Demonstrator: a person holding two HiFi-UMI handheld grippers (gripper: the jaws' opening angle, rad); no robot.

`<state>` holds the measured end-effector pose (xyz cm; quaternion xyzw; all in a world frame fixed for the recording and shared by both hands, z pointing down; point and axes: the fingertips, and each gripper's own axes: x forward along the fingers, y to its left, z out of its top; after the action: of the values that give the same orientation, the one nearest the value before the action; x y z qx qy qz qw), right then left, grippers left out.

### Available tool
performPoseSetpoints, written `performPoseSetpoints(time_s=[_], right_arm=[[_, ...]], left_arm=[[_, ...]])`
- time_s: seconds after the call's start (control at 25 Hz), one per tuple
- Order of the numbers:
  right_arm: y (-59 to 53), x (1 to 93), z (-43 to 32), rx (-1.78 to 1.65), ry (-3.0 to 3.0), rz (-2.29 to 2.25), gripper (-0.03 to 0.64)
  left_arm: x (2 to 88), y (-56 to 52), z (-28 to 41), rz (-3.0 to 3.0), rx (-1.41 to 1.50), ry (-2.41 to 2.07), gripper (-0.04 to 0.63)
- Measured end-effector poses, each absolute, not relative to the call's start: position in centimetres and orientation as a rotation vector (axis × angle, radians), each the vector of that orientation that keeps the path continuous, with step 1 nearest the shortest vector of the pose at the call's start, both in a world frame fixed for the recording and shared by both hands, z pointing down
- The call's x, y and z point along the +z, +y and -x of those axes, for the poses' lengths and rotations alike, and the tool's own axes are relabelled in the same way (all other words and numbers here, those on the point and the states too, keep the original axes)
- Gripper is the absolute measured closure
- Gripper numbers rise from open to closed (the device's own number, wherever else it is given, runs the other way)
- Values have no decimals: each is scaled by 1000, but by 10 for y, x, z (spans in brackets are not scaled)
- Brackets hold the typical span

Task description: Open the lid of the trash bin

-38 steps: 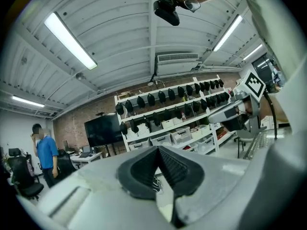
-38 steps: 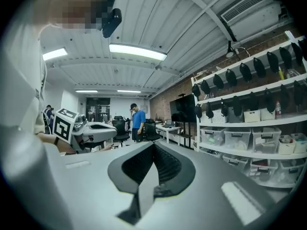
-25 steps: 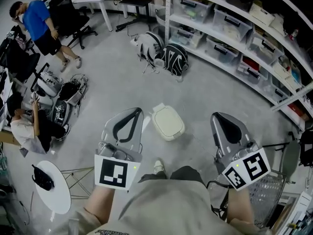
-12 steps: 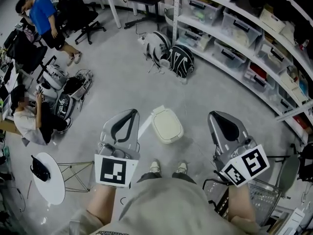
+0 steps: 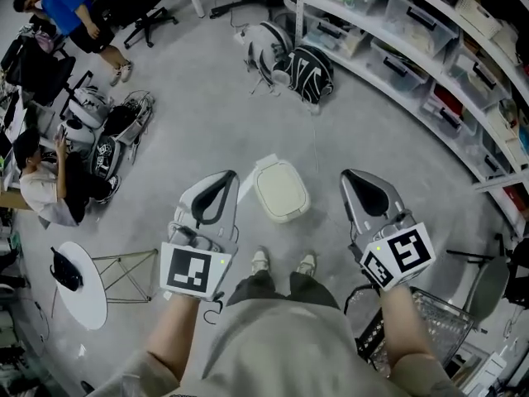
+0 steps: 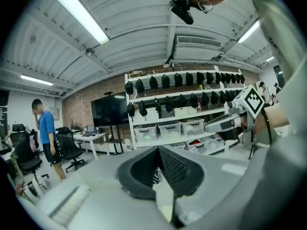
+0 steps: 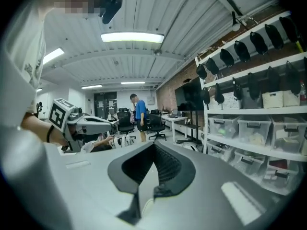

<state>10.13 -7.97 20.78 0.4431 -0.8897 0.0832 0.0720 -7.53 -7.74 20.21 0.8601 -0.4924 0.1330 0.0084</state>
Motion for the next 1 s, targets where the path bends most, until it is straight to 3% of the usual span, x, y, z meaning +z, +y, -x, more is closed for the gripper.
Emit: performPoseSetpoints(time_s=[1.0], right_arm=[[-92,583,-79,767,-2362,-1199,614]], left_arm=[[532,-92,68,-2478,833,-1189,594]])
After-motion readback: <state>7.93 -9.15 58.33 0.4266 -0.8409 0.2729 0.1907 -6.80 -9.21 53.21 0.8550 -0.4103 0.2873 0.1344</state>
